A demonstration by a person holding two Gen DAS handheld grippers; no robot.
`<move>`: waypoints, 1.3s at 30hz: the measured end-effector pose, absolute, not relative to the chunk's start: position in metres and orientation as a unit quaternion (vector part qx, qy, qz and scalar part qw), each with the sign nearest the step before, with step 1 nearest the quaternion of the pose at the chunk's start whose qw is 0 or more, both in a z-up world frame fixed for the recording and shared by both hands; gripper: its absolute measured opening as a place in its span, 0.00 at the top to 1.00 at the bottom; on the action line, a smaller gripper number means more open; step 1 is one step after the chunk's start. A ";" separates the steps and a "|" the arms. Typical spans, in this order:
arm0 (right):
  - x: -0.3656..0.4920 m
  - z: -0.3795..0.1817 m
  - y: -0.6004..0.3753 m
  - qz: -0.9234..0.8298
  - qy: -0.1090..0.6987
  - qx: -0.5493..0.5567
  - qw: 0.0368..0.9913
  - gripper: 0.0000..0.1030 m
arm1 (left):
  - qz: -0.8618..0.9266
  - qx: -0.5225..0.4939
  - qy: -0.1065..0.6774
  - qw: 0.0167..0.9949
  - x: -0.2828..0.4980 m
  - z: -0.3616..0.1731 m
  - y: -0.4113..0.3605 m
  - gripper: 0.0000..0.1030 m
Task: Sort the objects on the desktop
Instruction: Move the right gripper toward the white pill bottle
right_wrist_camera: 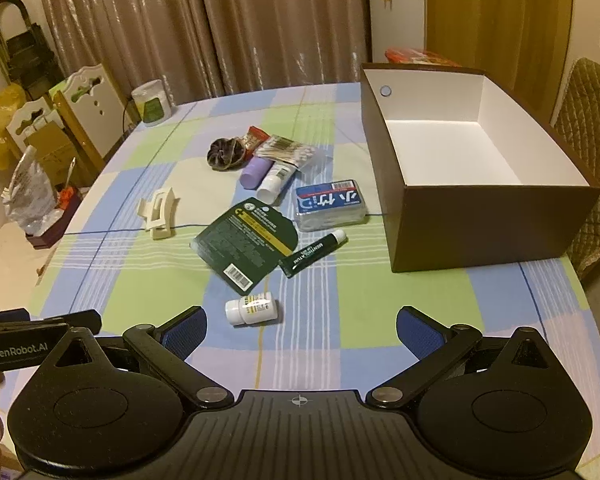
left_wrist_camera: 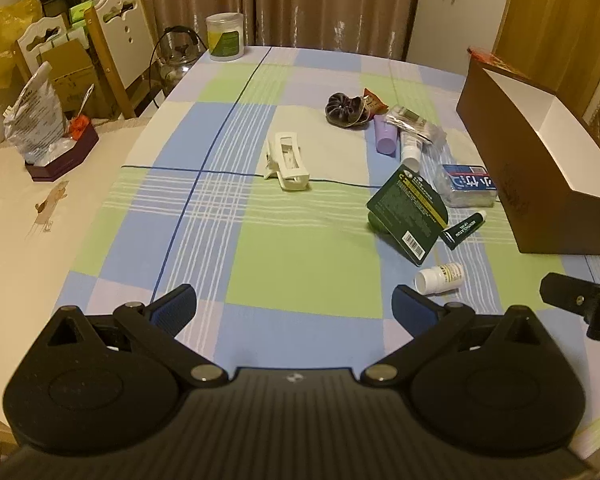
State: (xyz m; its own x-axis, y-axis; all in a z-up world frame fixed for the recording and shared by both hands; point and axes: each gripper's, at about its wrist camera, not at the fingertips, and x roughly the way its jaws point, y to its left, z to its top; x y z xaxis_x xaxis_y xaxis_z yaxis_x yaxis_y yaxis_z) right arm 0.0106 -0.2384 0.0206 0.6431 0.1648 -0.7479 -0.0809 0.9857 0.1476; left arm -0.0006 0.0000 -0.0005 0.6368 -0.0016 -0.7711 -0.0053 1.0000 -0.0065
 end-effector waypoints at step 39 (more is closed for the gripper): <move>0.039 0.005 -0.233 0.075 0.446 0.040 0.891 0.00 | -0.014 -0.043 0.473 0.880 0.021 -0.018 0.008 0.01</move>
State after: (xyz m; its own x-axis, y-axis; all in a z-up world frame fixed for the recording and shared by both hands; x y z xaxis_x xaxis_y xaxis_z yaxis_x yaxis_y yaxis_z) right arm 0.0386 -0.2326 0.0050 0.5910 0.1690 -0.7887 -0.0972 0.9856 0.1383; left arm 0.0212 0.0082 -0.0179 0.5521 -0.0652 -0.8313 -0.0162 0.9959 -0.0888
